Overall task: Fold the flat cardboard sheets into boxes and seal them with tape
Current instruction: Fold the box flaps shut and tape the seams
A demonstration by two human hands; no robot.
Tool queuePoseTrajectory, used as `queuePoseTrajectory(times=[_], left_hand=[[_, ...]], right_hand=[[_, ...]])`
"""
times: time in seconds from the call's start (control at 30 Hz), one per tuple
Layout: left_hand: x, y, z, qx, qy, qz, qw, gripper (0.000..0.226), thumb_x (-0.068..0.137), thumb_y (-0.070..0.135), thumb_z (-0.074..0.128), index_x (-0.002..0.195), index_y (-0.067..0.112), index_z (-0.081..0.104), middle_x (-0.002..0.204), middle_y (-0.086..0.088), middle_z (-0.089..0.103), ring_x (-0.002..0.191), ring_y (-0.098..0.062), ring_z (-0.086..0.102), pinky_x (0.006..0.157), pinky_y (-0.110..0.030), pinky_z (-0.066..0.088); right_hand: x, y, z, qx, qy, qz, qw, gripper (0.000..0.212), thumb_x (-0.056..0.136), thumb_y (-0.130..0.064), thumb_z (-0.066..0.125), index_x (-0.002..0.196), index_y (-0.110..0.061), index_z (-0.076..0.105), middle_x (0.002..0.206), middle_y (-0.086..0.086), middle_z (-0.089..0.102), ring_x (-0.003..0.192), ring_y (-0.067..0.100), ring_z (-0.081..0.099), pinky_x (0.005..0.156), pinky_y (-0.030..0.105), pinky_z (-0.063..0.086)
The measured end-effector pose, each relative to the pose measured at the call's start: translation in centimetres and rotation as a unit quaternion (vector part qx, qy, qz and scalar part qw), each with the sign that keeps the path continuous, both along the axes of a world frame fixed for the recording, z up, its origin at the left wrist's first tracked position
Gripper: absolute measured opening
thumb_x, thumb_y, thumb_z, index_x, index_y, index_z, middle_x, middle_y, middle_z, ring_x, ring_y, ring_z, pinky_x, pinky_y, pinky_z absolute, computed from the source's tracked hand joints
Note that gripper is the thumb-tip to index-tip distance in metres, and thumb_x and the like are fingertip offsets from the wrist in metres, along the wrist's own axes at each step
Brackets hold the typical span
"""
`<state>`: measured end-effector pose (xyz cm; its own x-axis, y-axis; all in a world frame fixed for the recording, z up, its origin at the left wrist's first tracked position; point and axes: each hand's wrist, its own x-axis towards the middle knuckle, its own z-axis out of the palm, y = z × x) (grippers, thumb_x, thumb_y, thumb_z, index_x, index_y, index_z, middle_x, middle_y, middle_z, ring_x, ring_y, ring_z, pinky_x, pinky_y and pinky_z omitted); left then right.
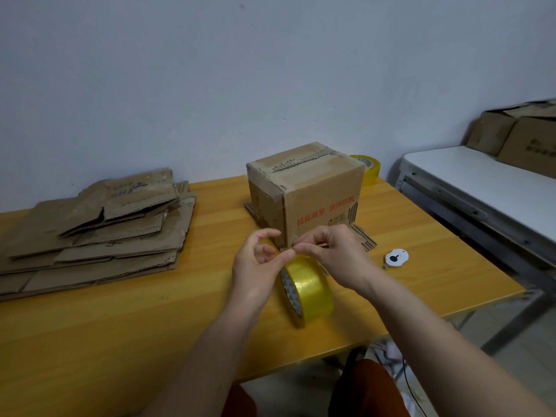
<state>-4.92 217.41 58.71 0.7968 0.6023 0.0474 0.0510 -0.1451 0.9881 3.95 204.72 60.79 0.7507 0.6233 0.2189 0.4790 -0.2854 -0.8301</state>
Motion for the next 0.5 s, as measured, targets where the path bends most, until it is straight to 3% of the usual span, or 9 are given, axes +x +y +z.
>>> queuePoseTrajectory(times=[0.07, 0.13, 0.17, 0.23, 0.3, 0.4, 0.5], left_hand=[[0.0, 0.0, -0.4, -0.043, -0.008, -0.017, 0.999, 0.007, 0.084, 0.017, 0.072, 0.084, 0.023, 0.073, 0.08, 0.006, 0.071, 0.082, -0.014, 0.067, 0.067, -0.024, 0.056], [0.2, -0.2, -0.6, -0.084, -0.021, -0.005, 0.996, 0.009, 0.086, 0.014, 0.07, 0.08, 0.018, 0.074, 0.077, 0.006, 0.073, 0.078, -0.011, 0.07, 0.068, -0.027, 0.058], [0.3, -0.2, -0.7, -0.097, -0.024, 0.006, 0.995, 0.008, 0.086, 0.014, 0.07, 0.08, 0.017, 0.074, 0.077, 0.006, 0.073, 0.076, -0.01, 0.071, 0.066, -0.025, 0.057], [0.5, -0.3, -1.0, -0.1, -0.026, 0.024, 0.994, 0.007, 0.086, 0.017, 0.071, 0.081, 0.02, 0.075, 0.08, 0.004, 0.074, 0.078, -0.011, 0.071, 0.069, -0.024, 0.057], [0.5, -0.3, -1.3, -0.025, -0.03, 0.04, 0.998, 0.006, 0.086, 0.019, 0.071, 0.084, 0.023, 0.075, 0.089, 0.003, 0.072, 0.085, -0.012, 0.068, 0.076, -0.027, 0.056], [0.2, -0.5, -1.9, 0.201, -0.06, 0.056, 0.976, 0.013, 0.089, 0.018, 0.066, 0.097, 0.015, 0.075, 0.094, 0.006, 0.064, 0.088, -0.009, 0.062, 0.076, -0.027, 0.054], [-0.1, -0.9, -2.6, 0.313, -0.096, 0.053, 0.944, 0.017, 0.093, 0.012, 0.06, 0.103, 0.007, 0.073, 0.096, 0.0, 0.063, 0.087, -0.01, 0.06, 0.075, -0.031, 0.054]], right_hand=[[-0.1, -0.1, -0.4, 0.012, 0.008, -0.011, 1.0, 0.019, 0.09, -0.021, 0.063, 0.096, -0.038, 0.07, 0.097, -0.013, 0.067, 0.09, -0.002, 0.061, 0.081, 0.024, 0.05], [-0.4, -0.2, -0.8, 0.023, 0.033, -0.019, 0.999, 0.047, 0.095, -0.022, 0.056, 0.134, -0.046, 0.045, 0.116, -0.007, 0.057, 0.103, 0.002, 0.056, 0.088, 0.025, 0.047], [-0.5, -0.4, -0.9, 0.014, 0.044, -0.026, 0.999, 0.057, 0.095, -0.026, 0.055, 0.142, -0.048, 0.031, 0.12, -0.005, 0.055, 0.104, 0.004, 0.055, 0.087, 0.025, 0.047], [-0.5, -0.6, -0.9, -0.033, 0.08, -0.027, 0.996, 0.066, 0.092, -0.037, 0.058, 0.147, -0.042, 0.022, 0.121, 0.0, 0.057, 0.103, 0.011, 0.056, 0.086, 0.03, 0.048], [-0.8, -0.8, -0.9, -0.054, 0.142, 0.0, 0.988, 0.068, 0.088, -0.04, 0.063, 0.146, -0.039, 0.027, 0.121, 0.006, 0.057, 0.106, 0.017, 0.056, 0.088, 0.033, 0.049], [-1.0, -0.8, -1.1, -0.005, 0.204, 0.003, 0.979, 0.064, 0.088, -0.029, 0.067, 0.144, -0.034, 0.036, 0.117, 0.014, 0.059, 0.108, 0.024, 0.057, 0.09, 0.038, 0.049], [-1.1, -1.1, -1.1, 0.043, 0.253, -0.01, 0.967, 0.061, 0.086, -0.017, 0.069, 0.14, -0.028, 0.043, 0.091, 0.017, 0.062, 0.087, 0.024, 0.058, 0.08, 0.037, 0.052]])
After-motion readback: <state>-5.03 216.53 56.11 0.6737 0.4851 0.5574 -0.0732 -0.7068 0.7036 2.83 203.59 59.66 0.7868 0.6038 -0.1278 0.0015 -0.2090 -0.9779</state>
